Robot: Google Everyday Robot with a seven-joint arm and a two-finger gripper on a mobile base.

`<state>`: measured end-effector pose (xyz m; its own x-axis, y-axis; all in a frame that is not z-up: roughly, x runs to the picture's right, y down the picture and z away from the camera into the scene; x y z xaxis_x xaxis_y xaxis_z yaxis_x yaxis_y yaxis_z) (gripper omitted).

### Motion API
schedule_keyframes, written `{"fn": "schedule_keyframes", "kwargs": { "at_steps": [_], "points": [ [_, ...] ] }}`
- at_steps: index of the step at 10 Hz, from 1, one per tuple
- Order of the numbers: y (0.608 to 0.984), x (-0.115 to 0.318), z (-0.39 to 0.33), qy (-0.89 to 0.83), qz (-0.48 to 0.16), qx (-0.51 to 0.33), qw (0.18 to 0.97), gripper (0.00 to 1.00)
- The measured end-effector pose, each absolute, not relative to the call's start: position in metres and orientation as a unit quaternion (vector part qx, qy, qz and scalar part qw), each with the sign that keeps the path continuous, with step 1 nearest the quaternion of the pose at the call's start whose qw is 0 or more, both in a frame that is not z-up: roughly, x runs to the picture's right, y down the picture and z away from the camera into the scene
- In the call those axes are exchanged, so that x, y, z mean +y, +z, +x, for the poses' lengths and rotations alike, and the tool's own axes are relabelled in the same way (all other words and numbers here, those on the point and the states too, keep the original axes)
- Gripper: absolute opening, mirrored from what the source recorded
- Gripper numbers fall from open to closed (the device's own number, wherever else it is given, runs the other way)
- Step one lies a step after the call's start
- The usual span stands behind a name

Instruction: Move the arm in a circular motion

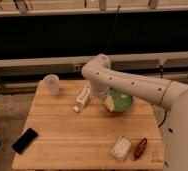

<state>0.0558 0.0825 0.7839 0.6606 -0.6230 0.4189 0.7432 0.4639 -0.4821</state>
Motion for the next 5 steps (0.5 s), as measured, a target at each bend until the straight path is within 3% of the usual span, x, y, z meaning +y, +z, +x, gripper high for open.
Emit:
{"fn": "schedule_keyframes", "kwargs": {
  "at_steps": [5],
  "points": [
    [0.7862,0.0846,0.0546,-0.431,-0.33,-0.098,0.834,0.8]
  ]
}}
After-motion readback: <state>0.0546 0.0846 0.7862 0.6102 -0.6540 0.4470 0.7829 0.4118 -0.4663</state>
